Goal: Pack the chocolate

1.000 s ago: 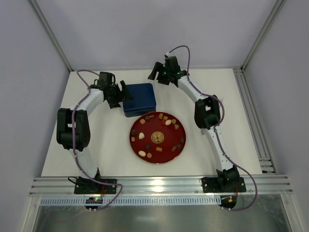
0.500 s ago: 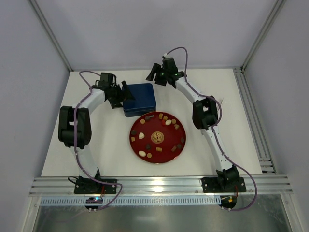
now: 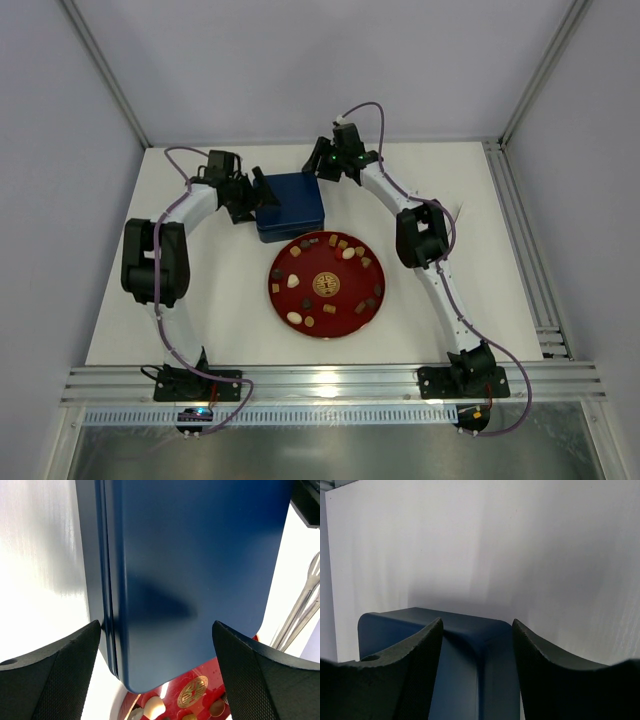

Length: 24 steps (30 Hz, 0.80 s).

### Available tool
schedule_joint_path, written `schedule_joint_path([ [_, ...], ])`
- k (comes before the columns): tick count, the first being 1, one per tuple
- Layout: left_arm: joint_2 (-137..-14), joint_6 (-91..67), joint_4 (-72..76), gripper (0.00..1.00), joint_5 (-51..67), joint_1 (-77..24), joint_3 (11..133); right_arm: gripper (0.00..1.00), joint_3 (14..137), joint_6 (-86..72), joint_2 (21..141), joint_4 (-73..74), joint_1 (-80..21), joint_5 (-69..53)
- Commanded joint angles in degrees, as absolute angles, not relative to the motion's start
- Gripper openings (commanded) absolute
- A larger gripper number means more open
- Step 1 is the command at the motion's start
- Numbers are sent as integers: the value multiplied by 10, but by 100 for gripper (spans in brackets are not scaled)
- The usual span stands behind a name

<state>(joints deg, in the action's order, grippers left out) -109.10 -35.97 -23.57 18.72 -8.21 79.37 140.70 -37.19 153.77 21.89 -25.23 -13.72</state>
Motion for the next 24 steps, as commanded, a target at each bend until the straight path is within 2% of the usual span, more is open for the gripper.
schedule_joint_path([
  [1, -1093, -369, -204, 89, 207, -80, 801, 58, 1432, -372, 1528, 217, -259, -148],
  [15, -1104, -391, -179, 84, 212, -85, 795, 41, 1368, -358, 1462, 214, -262, -157],
  [24, -1105, -397, -179, 80, 206, -88, 799, 41, 1354, -342, 1435, 218, -266, -153],
])
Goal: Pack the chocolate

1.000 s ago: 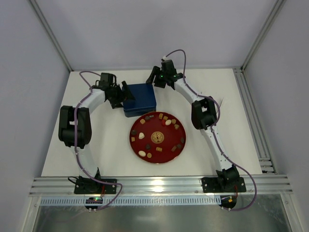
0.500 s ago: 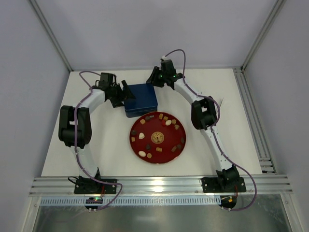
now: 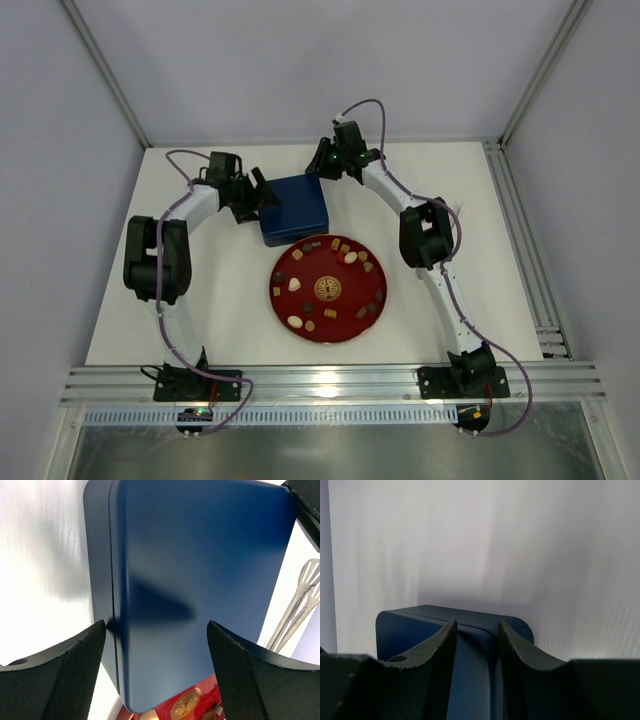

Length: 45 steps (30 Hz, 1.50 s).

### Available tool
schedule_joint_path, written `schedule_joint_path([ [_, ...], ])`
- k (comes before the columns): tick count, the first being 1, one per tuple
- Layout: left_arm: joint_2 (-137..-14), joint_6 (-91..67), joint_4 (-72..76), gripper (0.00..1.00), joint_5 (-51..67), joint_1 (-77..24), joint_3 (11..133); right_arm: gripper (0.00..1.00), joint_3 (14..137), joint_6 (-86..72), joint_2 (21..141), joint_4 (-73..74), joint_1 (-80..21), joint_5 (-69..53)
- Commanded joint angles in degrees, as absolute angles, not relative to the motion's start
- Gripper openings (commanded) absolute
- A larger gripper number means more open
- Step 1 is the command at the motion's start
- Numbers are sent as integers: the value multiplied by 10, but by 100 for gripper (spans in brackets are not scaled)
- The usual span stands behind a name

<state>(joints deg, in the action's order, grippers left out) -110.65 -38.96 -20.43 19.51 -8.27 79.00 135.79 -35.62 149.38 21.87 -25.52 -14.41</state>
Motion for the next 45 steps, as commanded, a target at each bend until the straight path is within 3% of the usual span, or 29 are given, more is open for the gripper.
schedule_joint_path([
  [1, -1104, -397, -179, 80, 205, -88, 799, 41, 1354, -340, 1434, 219, -266, -152],
  [13, -1115, -390, -199, 79, 205, -88, 816, 43, 1326, -335, 1420, 224, -264, -143],
  [24, -1121, -369, -236, 80, 183, -96, 837, 57, 1256, -342, 1383, 193, -244, -156],
  [45, -1137, -329, -326, 80, 125, -103, 859, 65, 1099, -331, 1278, 134, -231, -214],
])
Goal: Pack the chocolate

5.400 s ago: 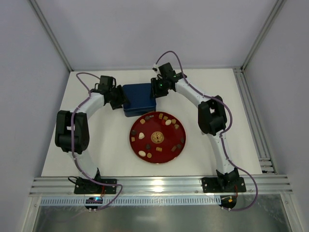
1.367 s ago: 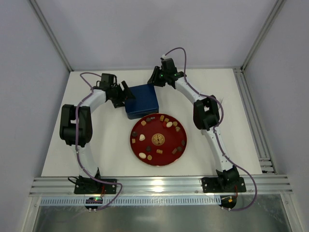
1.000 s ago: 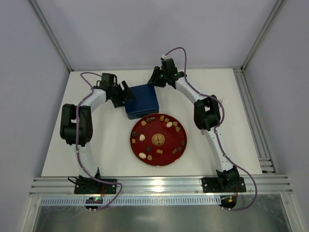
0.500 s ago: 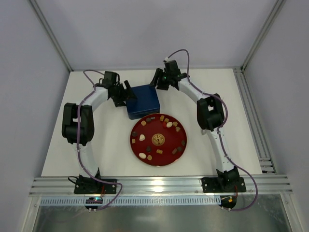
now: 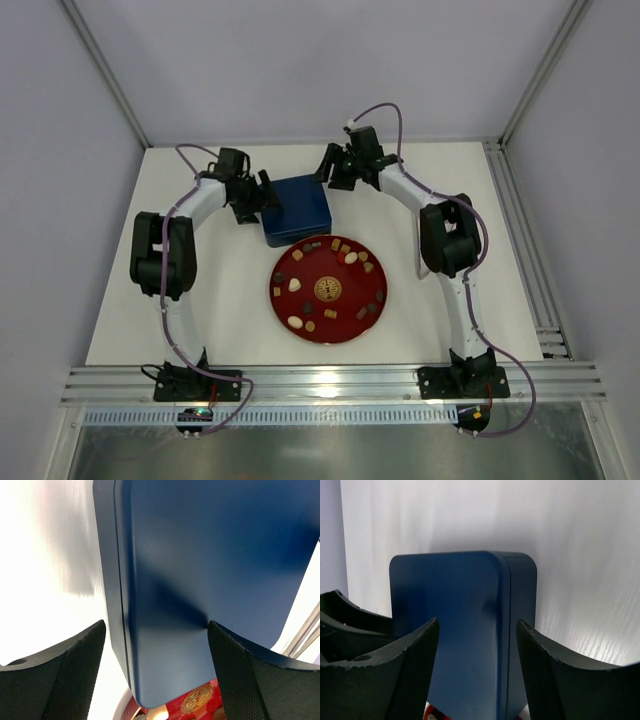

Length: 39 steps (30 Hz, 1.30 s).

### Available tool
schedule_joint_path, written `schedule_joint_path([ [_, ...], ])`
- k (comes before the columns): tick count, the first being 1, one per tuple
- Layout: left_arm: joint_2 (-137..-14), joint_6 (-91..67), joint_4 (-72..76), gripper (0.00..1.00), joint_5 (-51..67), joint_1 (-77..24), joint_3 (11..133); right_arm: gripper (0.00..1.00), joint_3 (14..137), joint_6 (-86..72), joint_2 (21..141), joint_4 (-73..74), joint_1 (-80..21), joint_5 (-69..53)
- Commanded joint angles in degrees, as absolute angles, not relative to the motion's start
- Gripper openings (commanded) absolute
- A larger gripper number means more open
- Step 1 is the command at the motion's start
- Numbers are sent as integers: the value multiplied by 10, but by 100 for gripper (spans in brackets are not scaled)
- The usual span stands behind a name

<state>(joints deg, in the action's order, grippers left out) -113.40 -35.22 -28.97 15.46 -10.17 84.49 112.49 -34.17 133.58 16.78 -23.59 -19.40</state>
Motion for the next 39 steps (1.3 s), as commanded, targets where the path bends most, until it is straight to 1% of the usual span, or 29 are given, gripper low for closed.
schedule_joint_path([
  [1, -1136, -329, -326, 80, 121, -103, 859, 65, 1087, -330, 1270, 130, -231, -216],
  [10, -1155, -325, -370, 78, 81, -103, 867, 63, 936, -308, 1184, 99, -231, -255],
  [15, -1164, -324, -387, 76, 70, -104, 863, 58, 869, -293, 1155, 91, -233, -265],
  [18, -1165, -324, -389, 74, 66, -103, 857, 52, 844, -281, 1144, 91, -233, -264],
  [19, -1166, -325, -389, 73, 64, -103, 853, 51, 838, -280, 1143, 91, -233, -264],
  [24, -1170, -325, -394, 70, 58, -104, 847, 46, 827, -259, 1143, 107, -236, -259],
  [26, -1175, -326, -396, 66, 57, -103, 843, 43, 827, -251, 1144, 117, -241, -246],
  [28, -1178, -326, -400, 65, 55, -103, 840, 42, 829, -242, 1146, 132, -243, -227],
  [30, -1181, -326, -401, 62, 55, -103, 835, 38, 831, -236, 1148, 146, -245, -216],
  [34, -1184, -326, -402, 56, 49, -103, 819, 35, 833, -221, 1157, 165, -248, -192],
  [39, -1193, -326, -405, 52, 45, -103, 803, 34, 852, -202, 1169, 205, -258, -157],
])
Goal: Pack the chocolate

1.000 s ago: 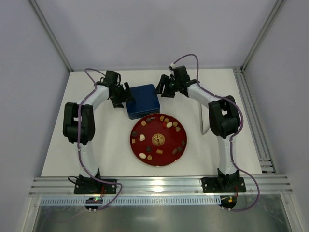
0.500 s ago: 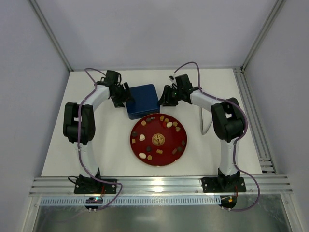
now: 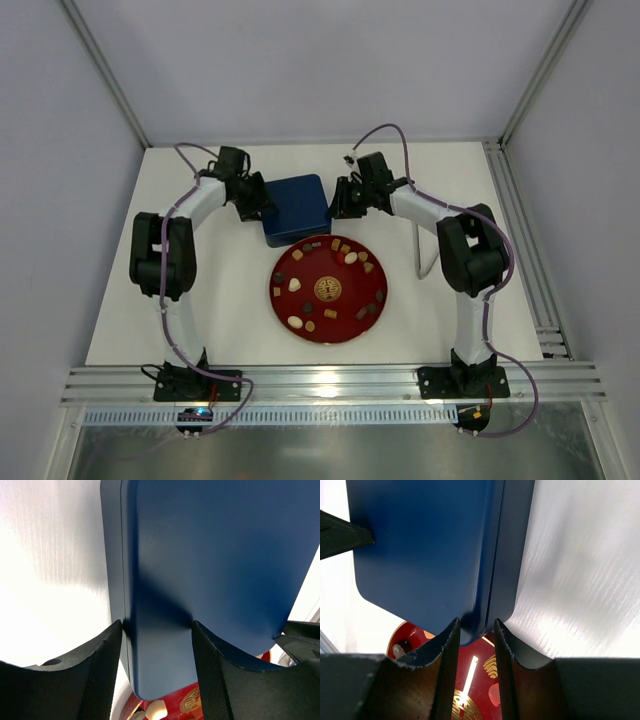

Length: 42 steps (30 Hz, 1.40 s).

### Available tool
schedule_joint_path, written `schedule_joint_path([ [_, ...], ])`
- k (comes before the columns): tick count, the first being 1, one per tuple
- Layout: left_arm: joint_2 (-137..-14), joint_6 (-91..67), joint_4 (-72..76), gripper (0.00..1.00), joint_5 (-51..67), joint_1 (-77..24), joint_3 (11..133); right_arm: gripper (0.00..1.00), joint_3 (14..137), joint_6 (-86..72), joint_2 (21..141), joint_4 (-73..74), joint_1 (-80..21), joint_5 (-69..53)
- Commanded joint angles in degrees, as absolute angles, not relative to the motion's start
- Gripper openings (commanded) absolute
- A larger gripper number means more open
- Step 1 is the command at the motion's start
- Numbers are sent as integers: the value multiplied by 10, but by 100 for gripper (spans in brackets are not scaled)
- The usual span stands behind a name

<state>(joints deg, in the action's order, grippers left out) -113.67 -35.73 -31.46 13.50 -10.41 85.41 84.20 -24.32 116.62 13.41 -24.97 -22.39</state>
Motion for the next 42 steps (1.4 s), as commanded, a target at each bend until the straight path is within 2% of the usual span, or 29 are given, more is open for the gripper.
schedule_joint_path([
  [1, -1194, -325, -407, 52, 42, -103, 800, 34, 853, -199, 1171, 211, -259, -151],
  [13, -1218, -322, -482, 47, 5, -105, 824, 34, 899, -159, 1192, 296, -269, -84],
  [24, -1221, -322, -533, 47, -44, -116, 822, 34, 954, -124, 1223, 359, -301, -33],
  [28, -1215, -322, -539, 48, -54, -123, 810, 35, 941, -127, 1217, 348, -304, -33],
  [31, -1209, -326, -530, 50, -52, -123, 799, 40, 921, -137, 1201, 330, -302, -22],
  [42, -1226, -315, -548, 53, -64, -123, 825, 40, 915, -173, 1140, 284, -279, -47],
])
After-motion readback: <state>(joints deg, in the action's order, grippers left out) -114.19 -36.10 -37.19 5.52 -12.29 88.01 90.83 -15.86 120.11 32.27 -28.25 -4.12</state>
